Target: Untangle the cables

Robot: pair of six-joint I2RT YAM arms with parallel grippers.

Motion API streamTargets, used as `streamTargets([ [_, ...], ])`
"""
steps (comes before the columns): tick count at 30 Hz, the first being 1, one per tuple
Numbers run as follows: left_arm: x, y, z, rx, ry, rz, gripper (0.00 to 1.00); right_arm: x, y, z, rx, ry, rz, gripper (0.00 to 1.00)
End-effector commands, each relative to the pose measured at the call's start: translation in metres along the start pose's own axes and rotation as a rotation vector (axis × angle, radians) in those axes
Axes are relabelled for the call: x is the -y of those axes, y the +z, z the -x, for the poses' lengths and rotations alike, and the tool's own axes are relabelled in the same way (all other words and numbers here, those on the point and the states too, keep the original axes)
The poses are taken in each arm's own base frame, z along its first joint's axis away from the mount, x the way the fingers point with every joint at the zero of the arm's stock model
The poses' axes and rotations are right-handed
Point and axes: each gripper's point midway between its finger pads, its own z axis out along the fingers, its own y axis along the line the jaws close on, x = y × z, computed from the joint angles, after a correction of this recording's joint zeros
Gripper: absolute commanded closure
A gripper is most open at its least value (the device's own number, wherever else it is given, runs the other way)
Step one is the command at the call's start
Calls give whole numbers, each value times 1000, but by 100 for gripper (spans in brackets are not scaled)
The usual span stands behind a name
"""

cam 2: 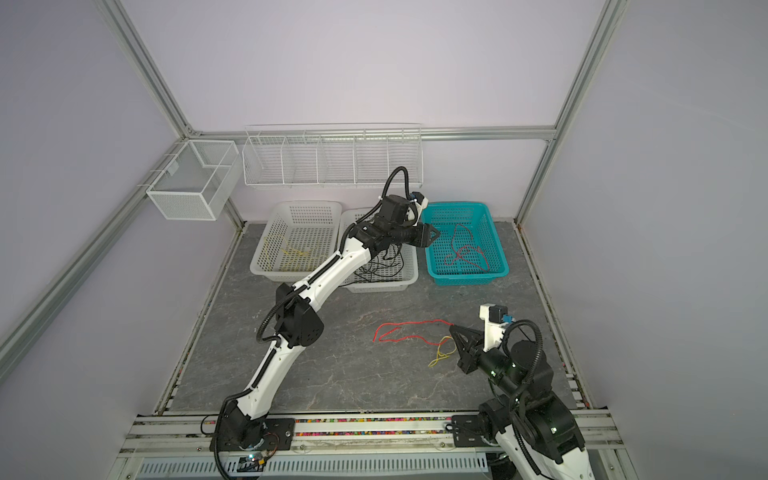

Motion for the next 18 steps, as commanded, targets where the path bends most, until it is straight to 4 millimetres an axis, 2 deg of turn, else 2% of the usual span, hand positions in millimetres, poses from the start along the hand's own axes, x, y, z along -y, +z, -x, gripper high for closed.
streamTargets([
  [1,24,-47,39,76,40,7,39,-2,-9,13,47,4,-20,94],
  [4,30,-87,56,134,54,47,34,7,-10,15,51,44,-79,94],
  [9,29,-167,63,273,27,92,23,7,-11,24,76,92,-93,94],
  [11,22,-192,52,301,-10,97,22,4,-11,30,95,109,-78,94],
  [14,22,-230,32,337,-39,94,22,-2,-10,39,110,133,-59,94],
  [18,22,-271,-13,373,-114,57,22,-5,-5,51,117,157,-59,94],
])
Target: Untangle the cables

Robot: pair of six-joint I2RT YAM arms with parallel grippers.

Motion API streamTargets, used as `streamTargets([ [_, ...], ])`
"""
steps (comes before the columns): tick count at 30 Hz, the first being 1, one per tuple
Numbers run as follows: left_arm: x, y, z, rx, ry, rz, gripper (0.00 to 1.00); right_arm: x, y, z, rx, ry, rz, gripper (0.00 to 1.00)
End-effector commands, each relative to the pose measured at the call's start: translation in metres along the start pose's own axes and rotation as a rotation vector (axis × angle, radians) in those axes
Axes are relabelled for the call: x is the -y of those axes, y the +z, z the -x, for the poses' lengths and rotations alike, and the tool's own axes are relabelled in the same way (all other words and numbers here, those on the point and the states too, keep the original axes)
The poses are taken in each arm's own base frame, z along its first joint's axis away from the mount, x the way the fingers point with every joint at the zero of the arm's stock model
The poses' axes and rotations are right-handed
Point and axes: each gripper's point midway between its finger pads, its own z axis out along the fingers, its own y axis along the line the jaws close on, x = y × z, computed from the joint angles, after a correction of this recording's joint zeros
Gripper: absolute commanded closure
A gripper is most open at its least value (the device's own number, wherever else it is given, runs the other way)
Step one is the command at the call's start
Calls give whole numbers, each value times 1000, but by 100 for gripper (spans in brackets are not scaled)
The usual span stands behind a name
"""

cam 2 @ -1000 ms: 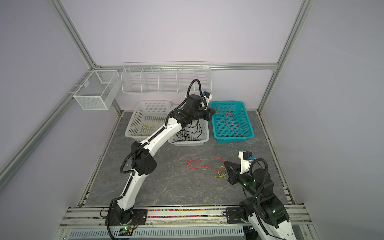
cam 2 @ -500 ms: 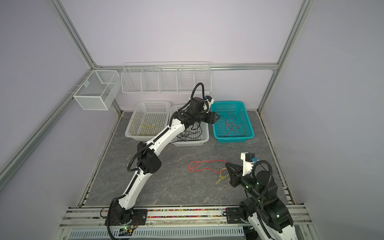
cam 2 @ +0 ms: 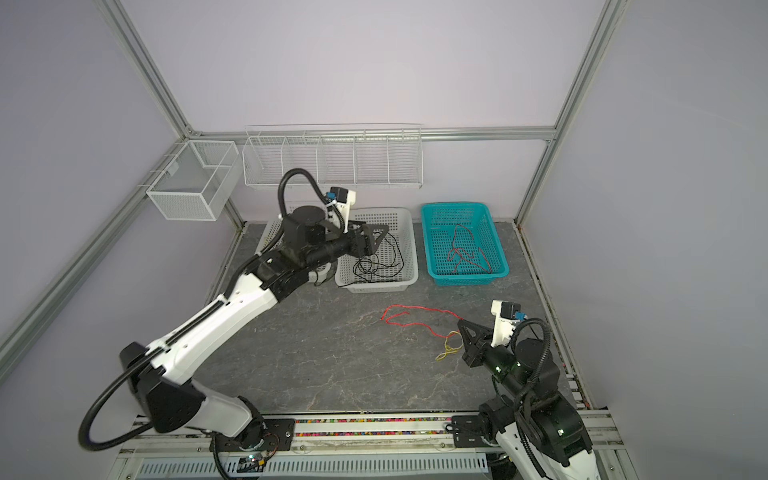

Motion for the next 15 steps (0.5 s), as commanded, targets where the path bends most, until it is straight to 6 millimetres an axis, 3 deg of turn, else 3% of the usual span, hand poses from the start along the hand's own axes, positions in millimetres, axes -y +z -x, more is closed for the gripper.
streamTargets([
  [1,-5,-25,-25,40,-91,-36,21,-16,1,25,62,35,38,94],
  [7,9,-77,-75,112,-157,-261,21,-35,10,44,61,59,90,94],
  [15,51,-83,-129,103,-109,-552,19,-68,27,61,18,140,214,94],
])
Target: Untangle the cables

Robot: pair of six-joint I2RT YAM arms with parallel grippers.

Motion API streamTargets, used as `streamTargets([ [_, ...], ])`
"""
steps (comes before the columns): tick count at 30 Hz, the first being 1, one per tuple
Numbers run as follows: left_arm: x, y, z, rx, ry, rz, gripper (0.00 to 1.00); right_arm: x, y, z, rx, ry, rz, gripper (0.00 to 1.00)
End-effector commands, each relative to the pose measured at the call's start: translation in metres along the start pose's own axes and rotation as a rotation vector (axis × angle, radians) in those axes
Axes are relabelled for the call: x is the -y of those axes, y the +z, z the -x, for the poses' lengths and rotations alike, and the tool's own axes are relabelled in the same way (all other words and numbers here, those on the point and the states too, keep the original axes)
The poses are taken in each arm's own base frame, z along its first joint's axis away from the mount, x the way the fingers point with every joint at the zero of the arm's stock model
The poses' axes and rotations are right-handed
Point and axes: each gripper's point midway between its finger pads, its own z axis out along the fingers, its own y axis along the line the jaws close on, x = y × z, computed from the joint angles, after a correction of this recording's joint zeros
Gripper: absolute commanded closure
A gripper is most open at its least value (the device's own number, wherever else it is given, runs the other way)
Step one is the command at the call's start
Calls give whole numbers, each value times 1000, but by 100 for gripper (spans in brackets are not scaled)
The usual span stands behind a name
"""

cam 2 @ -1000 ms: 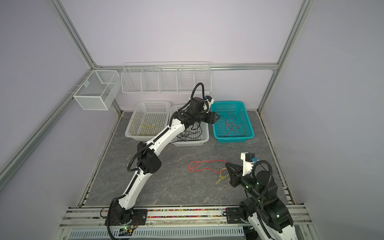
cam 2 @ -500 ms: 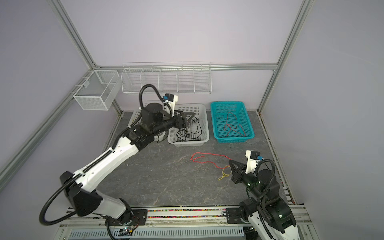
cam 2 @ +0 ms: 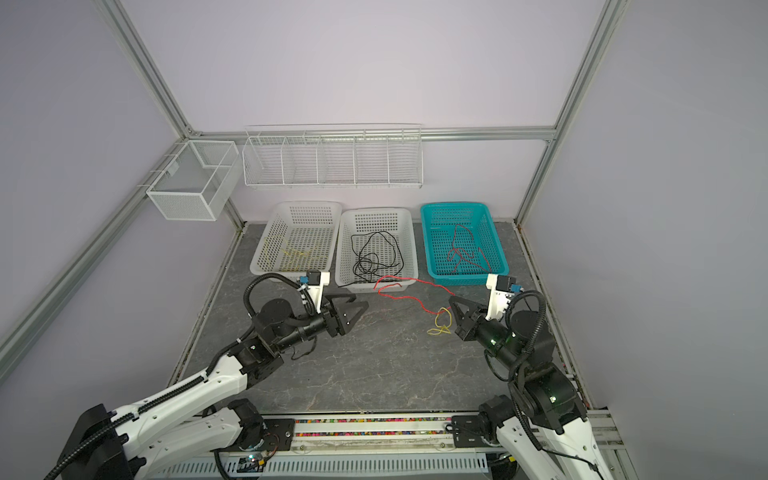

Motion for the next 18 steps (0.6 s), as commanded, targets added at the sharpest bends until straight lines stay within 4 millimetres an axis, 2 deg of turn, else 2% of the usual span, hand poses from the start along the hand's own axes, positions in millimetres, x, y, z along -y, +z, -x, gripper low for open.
streamTargets([
  [1,51,3,14,81,74,-238,18,-32,1,16,17,42,126,94],
  [6,74,14,6,51,77,-361,15,-47,4,20,-12,65,177,94],
  [11,81,27,-4,11,72,-399,14,-61,4,18,-44,85,233,94],
  [18,93,39,-4,9,53,-460,13,-75,6,13,-76,92,289,94],
])
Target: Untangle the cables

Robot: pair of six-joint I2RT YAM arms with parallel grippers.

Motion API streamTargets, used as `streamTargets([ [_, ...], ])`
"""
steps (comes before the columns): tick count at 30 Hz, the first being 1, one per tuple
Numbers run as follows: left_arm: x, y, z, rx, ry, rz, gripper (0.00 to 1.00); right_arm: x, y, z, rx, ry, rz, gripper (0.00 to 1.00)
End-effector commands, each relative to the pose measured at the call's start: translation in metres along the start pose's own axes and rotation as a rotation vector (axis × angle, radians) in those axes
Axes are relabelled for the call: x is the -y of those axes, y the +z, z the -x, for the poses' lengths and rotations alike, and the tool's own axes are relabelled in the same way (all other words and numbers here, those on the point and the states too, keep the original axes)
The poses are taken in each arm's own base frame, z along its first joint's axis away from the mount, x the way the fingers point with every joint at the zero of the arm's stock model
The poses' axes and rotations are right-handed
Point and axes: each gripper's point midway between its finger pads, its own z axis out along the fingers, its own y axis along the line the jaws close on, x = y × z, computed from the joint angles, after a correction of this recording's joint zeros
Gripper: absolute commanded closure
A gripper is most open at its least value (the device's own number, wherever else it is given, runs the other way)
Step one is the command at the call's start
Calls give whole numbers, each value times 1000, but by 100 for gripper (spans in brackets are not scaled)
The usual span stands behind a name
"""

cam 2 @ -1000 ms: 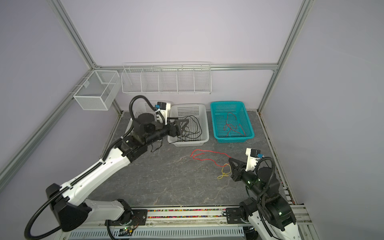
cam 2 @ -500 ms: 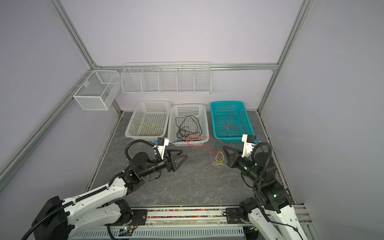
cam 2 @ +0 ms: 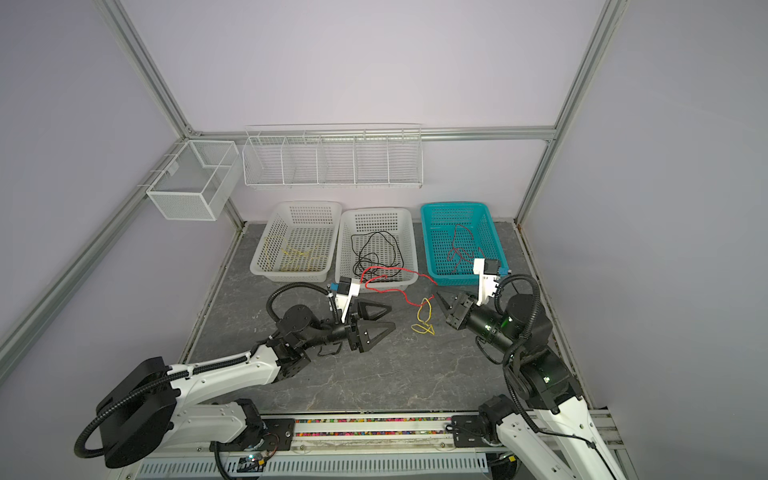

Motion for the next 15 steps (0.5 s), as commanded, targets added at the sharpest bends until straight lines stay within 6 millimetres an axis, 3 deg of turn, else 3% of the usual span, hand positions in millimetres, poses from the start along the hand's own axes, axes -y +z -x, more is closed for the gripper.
streamTargets([
  [1,24,11,17,43,25,-106,14,-23,-1,8,17,3,82,94],
  [7,28,25,9,29,16,-145,14,-31,6,3,-20,21,131,94],
  [15,17,32,0,11,11,-128,15,-41,13,-4,-57,14,171,94],
])
